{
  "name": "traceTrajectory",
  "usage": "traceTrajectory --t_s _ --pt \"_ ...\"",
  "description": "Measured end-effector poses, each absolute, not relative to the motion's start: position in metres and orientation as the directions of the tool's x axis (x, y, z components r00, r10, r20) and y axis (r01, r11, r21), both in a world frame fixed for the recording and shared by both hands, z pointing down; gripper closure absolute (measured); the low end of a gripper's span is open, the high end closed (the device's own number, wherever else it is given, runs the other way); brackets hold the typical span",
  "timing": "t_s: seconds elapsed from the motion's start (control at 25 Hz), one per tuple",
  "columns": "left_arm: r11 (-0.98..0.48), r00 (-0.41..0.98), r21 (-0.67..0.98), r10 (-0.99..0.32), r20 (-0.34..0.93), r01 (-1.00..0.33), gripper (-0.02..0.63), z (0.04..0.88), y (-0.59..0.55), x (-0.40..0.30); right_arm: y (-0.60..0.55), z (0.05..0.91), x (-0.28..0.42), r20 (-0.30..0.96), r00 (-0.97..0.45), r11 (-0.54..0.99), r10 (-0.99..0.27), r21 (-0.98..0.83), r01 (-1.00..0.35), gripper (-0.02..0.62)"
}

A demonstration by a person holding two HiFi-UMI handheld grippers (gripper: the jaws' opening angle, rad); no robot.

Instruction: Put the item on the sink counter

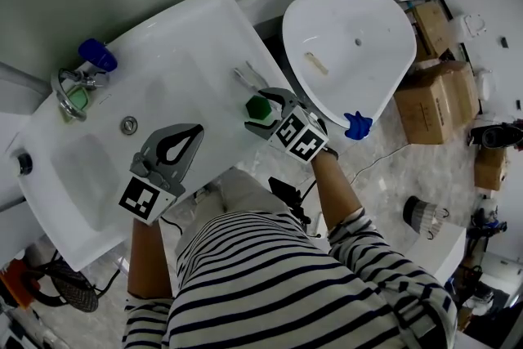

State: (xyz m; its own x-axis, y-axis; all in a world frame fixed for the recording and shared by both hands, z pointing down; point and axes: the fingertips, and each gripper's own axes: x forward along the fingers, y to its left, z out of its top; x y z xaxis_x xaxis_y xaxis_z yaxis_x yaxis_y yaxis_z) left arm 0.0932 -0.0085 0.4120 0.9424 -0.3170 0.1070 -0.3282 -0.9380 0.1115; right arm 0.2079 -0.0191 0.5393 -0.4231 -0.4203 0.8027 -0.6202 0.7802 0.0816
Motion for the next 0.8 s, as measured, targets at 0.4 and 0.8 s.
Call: traceTrajectory --t_s 0.4,0.8 --pt "-0.937 0.941 0.109 -0.320 0.113 -0.332 0.600 0.414 -0.010 0.093 -0.014 0.578 0.224 0.908 -0.309 0.864 -0.281 0.100 -0.493 0.296" --pt "-0.926 0.931 0.112 -0.348 0.109 -0.359 0.600 0.413 -0.011 0.084 -0.017 0.593 0.227 0.935 -0.265 0.875 -0.234 0.083 -0.477 0.298"
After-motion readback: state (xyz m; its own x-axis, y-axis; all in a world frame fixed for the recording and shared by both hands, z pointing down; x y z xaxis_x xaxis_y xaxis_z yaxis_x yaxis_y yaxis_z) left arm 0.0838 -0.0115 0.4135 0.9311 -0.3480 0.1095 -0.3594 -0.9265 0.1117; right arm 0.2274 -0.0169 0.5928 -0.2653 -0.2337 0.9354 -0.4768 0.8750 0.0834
